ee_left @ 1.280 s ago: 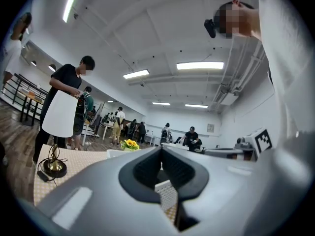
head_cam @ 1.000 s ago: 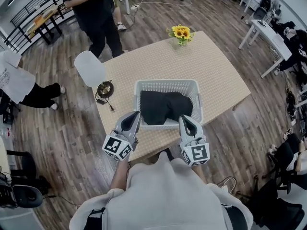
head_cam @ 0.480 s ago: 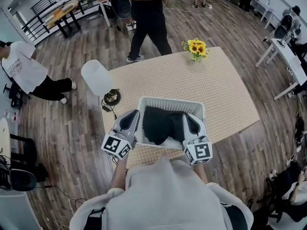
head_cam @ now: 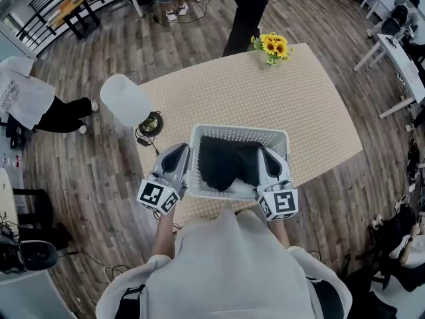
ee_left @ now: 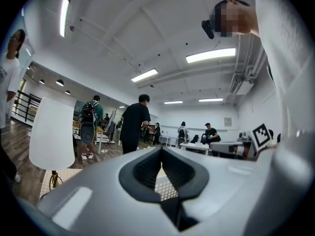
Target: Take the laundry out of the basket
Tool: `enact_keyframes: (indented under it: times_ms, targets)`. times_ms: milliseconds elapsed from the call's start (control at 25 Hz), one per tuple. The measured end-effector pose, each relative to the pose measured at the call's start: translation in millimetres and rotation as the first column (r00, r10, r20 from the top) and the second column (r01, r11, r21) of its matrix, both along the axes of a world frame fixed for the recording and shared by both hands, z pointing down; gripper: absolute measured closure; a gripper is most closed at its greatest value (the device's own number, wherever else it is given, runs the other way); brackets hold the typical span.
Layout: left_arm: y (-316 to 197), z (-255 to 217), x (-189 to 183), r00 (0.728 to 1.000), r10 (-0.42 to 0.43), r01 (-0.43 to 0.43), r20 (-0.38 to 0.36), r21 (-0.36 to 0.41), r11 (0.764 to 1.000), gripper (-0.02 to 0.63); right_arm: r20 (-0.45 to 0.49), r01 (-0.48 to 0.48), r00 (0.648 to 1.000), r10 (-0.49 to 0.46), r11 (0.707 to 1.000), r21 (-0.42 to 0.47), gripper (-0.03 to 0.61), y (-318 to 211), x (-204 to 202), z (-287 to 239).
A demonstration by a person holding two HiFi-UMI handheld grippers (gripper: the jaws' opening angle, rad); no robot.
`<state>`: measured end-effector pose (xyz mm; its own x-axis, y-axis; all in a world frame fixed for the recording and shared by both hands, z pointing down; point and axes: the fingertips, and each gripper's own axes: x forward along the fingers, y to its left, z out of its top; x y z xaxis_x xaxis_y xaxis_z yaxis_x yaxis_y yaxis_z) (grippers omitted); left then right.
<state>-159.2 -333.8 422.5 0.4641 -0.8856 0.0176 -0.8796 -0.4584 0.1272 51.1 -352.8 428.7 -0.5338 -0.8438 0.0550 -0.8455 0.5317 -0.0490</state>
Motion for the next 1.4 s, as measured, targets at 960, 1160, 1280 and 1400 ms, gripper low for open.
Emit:
enact_keyframes:
  times_ms: [960,1160,1280,1400]
  targets:
    - [-18.9,59.7,-18.2,0.999,0.041,-0.037,0.029,-0.122,0.992,0.606,-0.057,-0.114,0.993,0.106,0.981,-0.157,0.580,1.5,10.1,51.9]
    - [-15.7,78.9,-28.3,0.999,0.017,-0.012,0.029,-0.162,0.987,0.606,-0.066,-0.093,0.995,0.081,0.978,-0.188,0.580,-2.9,3.9,58.6]
    - [-18.9,86.3,-29.8,1.000,0.015,-0.012,0.016,-0.175,0.984,0.606,-0.074,-0.093,0.994,0.080,0.974,-0.207,0.580,-5.9,1.5,64.2]
    - [-21.6,88.2,-28.1,1.000,0.016,-0.015,0.004,-0.170,0.985,0.606,-0.121,-0.074,0.991,0.049,0.974,-0.212,0.580,-5.2,-5.2,68.6]
